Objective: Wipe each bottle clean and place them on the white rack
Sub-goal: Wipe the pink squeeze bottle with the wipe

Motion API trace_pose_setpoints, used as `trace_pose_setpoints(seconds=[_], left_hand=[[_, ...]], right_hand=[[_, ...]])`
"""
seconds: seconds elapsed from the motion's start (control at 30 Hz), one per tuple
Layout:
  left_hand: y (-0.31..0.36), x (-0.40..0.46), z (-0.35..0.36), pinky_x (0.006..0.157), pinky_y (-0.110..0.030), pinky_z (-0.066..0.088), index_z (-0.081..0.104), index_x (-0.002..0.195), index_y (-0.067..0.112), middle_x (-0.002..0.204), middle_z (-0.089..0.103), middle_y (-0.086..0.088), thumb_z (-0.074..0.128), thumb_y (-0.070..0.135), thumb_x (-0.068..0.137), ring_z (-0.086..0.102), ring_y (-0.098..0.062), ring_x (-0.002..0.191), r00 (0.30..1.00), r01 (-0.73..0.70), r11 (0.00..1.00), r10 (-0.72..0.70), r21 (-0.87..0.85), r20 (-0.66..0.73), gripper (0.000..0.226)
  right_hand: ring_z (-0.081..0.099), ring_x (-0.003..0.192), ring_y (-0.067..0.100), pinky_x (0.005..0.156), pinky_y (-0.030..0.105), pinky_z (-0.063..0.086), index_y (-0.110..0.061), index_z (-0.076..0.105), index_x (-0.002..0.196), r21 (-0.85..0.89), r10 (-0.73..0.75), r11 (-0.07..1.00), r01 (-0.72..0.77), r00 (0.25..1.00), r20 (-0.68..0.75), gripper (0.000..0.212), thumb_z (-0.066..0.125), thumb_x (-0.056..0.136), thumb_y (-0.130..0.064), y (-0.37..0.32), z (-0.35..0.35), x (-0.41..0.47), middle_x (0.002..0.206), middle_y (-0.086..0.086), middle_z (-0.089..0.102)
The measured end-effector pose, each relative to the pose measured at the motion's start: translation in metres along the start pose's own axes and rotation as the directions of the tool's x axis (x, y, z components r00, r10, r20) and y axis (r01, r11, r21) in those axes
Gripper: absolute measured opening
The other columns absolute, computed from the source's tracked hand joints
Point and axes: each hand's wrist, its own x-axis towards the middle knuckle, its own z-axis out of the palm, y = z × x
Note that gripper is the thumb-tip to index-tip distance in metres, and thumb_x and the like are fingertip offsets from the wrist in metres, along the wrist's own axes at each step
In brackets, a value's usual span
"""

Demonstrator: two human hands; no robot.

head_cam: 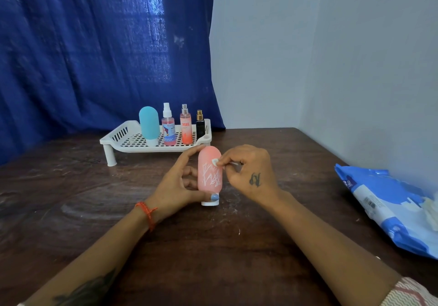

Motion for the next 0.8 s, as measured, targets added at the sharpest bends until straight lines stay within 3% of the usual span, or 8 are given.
trace_pose_setpoints(seconds=[0.13,0.27,0.33,0.43,0.57,0.73,0.8], left_hand=[[0.0014,0.0003,-0.0004,0.071,-0.024,0.057,0.032,0.120,0.058,0.120,0.053,-0.003,0.083,0.008,0.061,0.063,-0.023,0.100,1.000,0.010,1.000,-0.010,-0.003,0.005,0.092],[-0.0011,-0.0001,-0.0012,0.078,-0.032,0.058,0.033,0.123,0.055,0.124,0.053,-0.007,0.084,0.006,0.061,0.062,-0.026,0.104,1.000,0.014,1.000,-0.014,-0.014,0.006,0.095],[-0.0008,-0.0003,-0.0013,0.077,-0.032,0.058,0.033,0.124,0.055,0.122,0.055,-0.008,0.084,0.005,0.060,0.063,-0.027,0.102,1.000,0.011,1.000,-0.011,-0.013,0.005,0.096],[0.0010,-0.0008,-0.0006,0.073,-0.030,0.058,0.034,0.123,0.056,0.119,0.056,-0.009,0.084,0.005,0.060,0.066,-0.025,0.097,1.000,0.008,1.000,-0.008,-0.012,0.004,0.095],[0.0024,-0.0014,-0.0004,0.071,-0.029,0.058,0.033,0.124,0.054,0.113,0.057,-0.010,0.083,0.005,0.061,0.068,-0.023,0.091,1.000,0.027,1.000,-0.027,-0.014,0.005,0.095],[0.0031,-0.0020,-0.0010,0.070,-0.028,0.058,0.031,0.124,0.054,0.113,0.056,-0.007,0.083,0.005,0.062,0.068,-0.022,0.091,0.999,0.039,0.999,-0.039,-0.010,0.013,0.094],[0.0026,-0.0017,-0.0009,0.071,-0.029,0.058,0.033,0.122,0.056,0.115,0.056,-0.007,0.083,0.005,0.062,0.067,-0.024,0.094,0.999,0.034,0.999,-0.034,-0.014,0.012,0.094]], right_hand=[[0.067,0.079,0.015,0.072,0.017,0.049,-0.010,0.074,0.087,-0.034,0.064,0.997,-0.066,0.996,-0.057,0.016,0.073,0.074,-0.002,0.0026,0.0033,-0.0004,0.086,0.005,0.073],[0.066,0.087,0.016,0.078,0.023,0.051,-0.010,0.074,0.092,-0.004,0.047,0.999,-0.048,0.997,-0.056,0.019,0.074,0.073,-0.004,-0.0010,0.0020,0.0006,0.093,0.007,0.072],[0.065,0.087,0.014,0.079,0.017,0.048,-0.010,0.075,0.089,0.022,0.024,0.999,-0.024,1.000,-0.003,0.020,0.075,0.071,-0.003,-0.0025,0.0001,0.0004,0.093,0.006,0.073],[0.065,0.080,0.011,0.073,0.019,0.050,-0.011,0.076,0.081,0.058,0.044,0.997,-0.046,0.998,0.034,0.017,0.073,0.069,0.000,-0.0030,-0.0013,-0.0002,0.085,0.004,0.074],[0.067,0.070,0.012,0.066,0.024,0.055,-0.011,0.076,0.075,0.021,0.075,0.997,-0.074,0.997,-0.025,0.015,0.073,0.068,0.002,-0.0020,0.0018,-0.0016,0.077,0.003,0.073],[0.057,0.075,-0.001,0.069,0.004,0.042,-0.014,0.076,0.084,-0.022,0.136,0.990,-0.138,0.987,-0.084,0.015,0.076,0.072,-0.004,0.0020,0.0059,-0.0009,0.083,0.002,0.073],[0.058,0.077,0.001,0.069,0.004,0.042,-0.014,0.075,0.087,-0.003,0.139,0.990,-0.139,0.988,-0.069,0.016,0.075,0.073,-0.006,0.0004,0.0053,-0.0002,0.086,0.002,0.073]])
